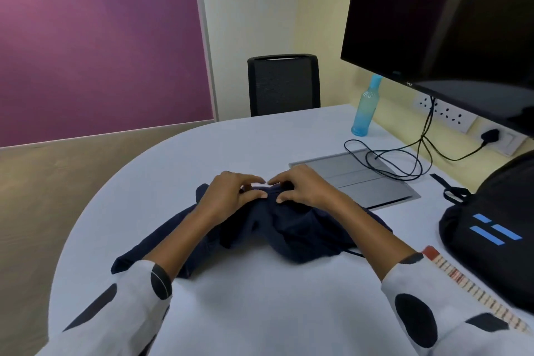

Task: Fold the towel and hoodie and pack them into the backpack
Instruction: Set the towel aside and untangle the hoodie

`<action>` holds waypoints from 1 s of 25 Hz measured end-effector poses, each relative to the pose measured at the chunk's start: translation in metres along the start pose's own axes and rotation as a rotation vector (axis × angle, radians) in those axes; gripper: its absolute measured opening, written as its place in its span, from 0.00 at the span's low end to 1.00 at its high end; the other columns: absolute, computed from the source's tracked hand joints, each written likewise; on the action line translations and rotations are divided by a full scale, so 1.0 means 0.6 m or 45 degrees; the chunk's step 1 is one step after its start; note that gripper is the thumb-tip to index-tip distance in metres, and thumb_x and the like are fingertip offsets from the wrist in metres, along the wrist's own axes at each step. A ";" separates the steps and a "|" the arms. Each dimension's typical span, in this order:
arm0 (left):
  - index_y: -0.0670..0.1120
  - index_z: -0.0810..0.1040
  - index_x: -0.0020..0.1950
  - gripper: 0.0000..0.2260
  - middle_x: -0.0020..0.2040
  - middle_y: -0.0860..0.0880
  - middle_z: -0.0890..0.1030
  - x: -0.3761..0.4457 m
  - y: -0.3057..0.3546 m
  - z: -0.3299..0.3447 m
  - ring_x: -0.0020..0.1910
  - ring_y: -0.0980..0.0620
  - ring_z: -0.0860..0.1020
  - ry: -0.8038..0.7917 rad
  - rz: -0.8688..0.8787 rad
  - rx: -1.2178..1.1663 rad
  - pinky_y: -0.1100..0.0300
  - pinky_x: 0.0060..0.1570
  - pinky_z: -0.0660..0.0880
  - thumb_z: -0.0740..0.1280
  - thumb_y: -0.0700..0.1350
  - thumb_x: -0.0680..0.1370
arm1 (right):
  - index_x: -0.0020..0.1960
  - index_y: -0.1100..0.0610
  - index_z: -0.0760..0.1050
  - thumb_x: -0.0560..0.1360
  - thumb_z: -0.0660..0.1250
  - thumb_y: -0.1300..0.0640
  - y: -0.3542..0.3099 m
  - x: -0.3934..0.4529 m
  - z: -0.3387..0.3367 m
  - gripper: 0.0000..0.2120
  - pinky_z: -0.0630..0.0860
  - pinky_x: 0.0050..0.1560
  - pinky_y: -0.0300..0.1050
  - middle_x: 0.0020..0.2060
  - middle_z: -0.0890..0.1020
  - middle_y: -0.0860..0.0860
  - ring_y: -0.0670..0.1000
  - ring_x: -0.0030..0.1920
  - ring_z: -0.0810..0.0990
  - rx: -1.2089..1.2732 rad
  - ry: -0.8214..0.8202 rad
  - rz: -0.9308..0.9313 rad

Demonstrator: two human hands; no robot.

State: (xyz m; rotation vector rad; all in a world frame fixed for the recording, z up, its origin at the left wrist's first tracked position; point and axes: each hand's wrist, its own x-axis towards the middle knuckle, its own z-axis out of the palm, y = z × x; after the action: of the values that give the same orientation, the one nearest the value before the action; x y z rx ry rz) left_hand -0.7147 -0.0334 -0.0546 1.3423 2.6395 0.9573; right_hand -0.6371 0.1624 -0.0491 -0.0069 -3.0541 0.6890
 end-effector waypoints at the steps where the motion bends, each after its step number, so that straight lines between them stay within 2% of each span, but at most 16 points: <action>1: 0.54 0.80 0.59 0.23 0.46 0.55 0.82 -0.005 -0.011 -0.018 0.42 0.57 0.79 -0.003 -0.039 0.013 0.61 0.50 0.75 0.70 0.63 0.68 | 0.60 0.50 0.79 0.73 0.71 0.56 0.010 -0.002 -0.008 0.16 0.73 0.56 0.45 0.54 0.83 0.49 0.51 0.56 0.78 -0.075 0.052 0.044; 3: 0.53 0.80 0.58 0.34 0.45 0.56 0.79 -0.016 -0.041 -0.059 0.42 0.55 0.77 0.023 -0.081 0.114 0.59 0.48 0.74 0.68 0.72 0.60 | 0.56 0.50 0.81 0.74 0.68 0.59 0.040 -0.012 -0.031 0.12 0.74 0.56 0.47 0.53 0.83 0.50 0.53 0.56 0.78 -0.099 0.248 0.195; 5: 0.51 0.81 0.56 0.39 0.43 0.54 0.77 -0.028 -0.080 -0.102 0.42 0.52 0.75 0.057 -0.163 0.259 0.57 0.46 0.71 0.69 0.75 0.54 | 0.52 0.52 0.82 0.72 0.68 0.60 0.074 -0.026 -0.062 0.10 0.75 0.56 0.49 0.49 0.84 0.52 0.56 0.55 0.79 -0.044 0.509 0.374; 7: 0.50 0.82 0.53 0.35 0.42 0.54 0.76 -0.043 -0.117 -0.137 0.42 0.50 0.74 0.030 -0.264 0.383 0.55 0.44 0.72 0.71 0.71 0.54 | 0.49 0.54 0.82 0.70 0.69 0.59 0.097 -0.043 -0.091 0.09 0.75 0.51 0.50 0.45 0.84 0.55 0.59 0.51 0.79 -0.081 0.705 0.516; 9: 0.49 0.82 0.48 0.24 0.40 0.54 0.74 -0.055 -0.139 -0.150 0.42 0.49 0.75 -0.034 -0.292 0.508 0.52 0.42 0.73 0.75 0.64 0.61 | 0.52 0.55 0.78 0.69 0.69 0.60 0.108 -0.054 -0.104 0.12 0.72 0.47 0.51 0.44 0.81 0.56 0.61 0.47 0.78 -0.216 0.757 0.531; 12: 0.48 0.81 0.44 0.05 0.41 0.52 0.72 -0.071 -0.133 -0.143 0.41 0.45 0.75 0.023 -0.260 0.672 0.55 0.36 0.67 0.73 0.47 0.72 | 0.67 0.47 0.70 0.73 0.63 0.63 0.114 -0.058 -0.106 0.25 0.68 0.47 0.51 0.48 0.75 0.56 0.62 0.48 0.76 -0.557 0.550 0.397; 13: 0.47 0.82 0.44 0.01 0.42 0.51 0.72 -0.080 -0.128 -0.138 0.39 0.46 0.73 0.105 -0.258 0.691 0.56 0.35 0.64 0.71 0.43 0.73 | 0.67 0.46 0.71 0.74 0.62 0.63 0.115 -0.062 -0.102 0.24 0.66 0.46 0.51 0.48 0.73 0.55 0.62 0.47 0.76 -0.647 0.471 0.365; 15: 0.47 0.83 0.46 0.05 0.43 0.49 0.72 -0.108 -0.122 -0.124 0.37 0.47 0.70 0.261 -0.251 0.679 0.57 0.34 0.63 0.69 0.39 0.74 | 0.59 0.48 0.77 0.75 0.61 0.61 0.123 -0.080 -0.084 0.16 0.63 0.45 0.50 0.45 0.70 0.54 0.61 0.43 0.74 -0.814 0.320 0.321; 16: 0.47 0.83 0.48 0.06 0.44 0.48 0.72 -0.125 -0.119 -0.108 0.36 0.47 0.70 0.269 -0.236 0.682 0.57 0.33 0.64 0.69 0.38 0.74 | 0.54 0.51 0.78 0.75 0.62 0.61 0.128 -0.094 -0.071 0.12 0.62 0.44 0.49 0.43 0.69 0.53 0.60 0.42 0.72 -0.875 0.270 0.289; 18: 0.47 0.80 0.54 0.08 0.47 0.47 0.73 -0.166 -0.117 -0.061 0.37 0.49 0.71 0.152 -0.267 0.581 0.59 0.32 0.64 0.67 0.41 0.76 | 0.45 0.56 0.79 0.69 0.68 0.64 0.137 -0.127 -0.039 0.06 0.64 0.43 0.49 0.42 0.71 0.54 0.60 0.43 0.72 -0.919 0.280 0.202; 20: 0.47 0.74 0.55 0.08 0.47 0.47 0.74 -0.213 -0.123 -0.005 0.40 0.48 0.74 -0.031 -0.439 0.460 0.59 0.34 0.67 0.64 0.48 0.78 | 0.37 0.57 0.78 0.59 0.74 0.67 0.147 -0.163 0.005 0.10 0.69 0.43 0.51 0.43 0.76 0.55 0.60 0.45 0.75 -0.908 0.278 0.117; 22: 0.47 0.74 0.53 0.07 0.50 0.46 0.73 -0.262 -0.148 0.052 0.44 0.48 0.74 -0.175 -0.475 0.502 0.56 0.39 0.73 0.62 0.46 0.78 | 0.35 0.55 0.80 0.53 0.77 0.67 0.149 -0.199 0.058 0.14 0.75 0.50 0.53 0.43 0.82 0.54 0.60 0.48 0.80 -0.867 0.175 -0.061; 24: 0.48 0.74 0.46 0.05 0.48 0.48 0.75 -0.310 -0.162 0.079 0.44 0.49 0.73 -0.366 -0.713 0.703 0.57 0.41 0.75 0.61 0.39 0.76 | 0.33 0.52 0.76 0.56 0.74 0.68 0.151 -0.238 0.113 0.14 0.73 0.61 0.52 0.33 0.81 0.48 0.57 0.40 0.80 -0.693 -0.055 -0.074; 25: 0.48 0.73 0.44 0.07 0.45 0.49 0.76 -0.331 -0.165 0.078 0.44 0.51 0.73 -0.446 -0.790 0.818 0.60 0.39 0.74 0.59 0.36 0.75 | 0.32 0.51 0.71 0.60 0.70 0.68 0.150 -0.254 0.133 0.13 0.70 0.63 0.49 0.28 0.76 0.45 0.56 0.35 0.76 -0.577 -0.181 -0.002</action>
State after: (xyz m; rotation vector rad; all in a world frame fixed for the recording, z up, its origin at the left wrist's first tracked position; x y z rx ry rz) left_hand -0.6482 -0.2000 -0.1930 0.5445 2.8541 -0.1946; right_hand -0.4853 0.2082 -0.1611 0.0420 -3.2686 -0.0165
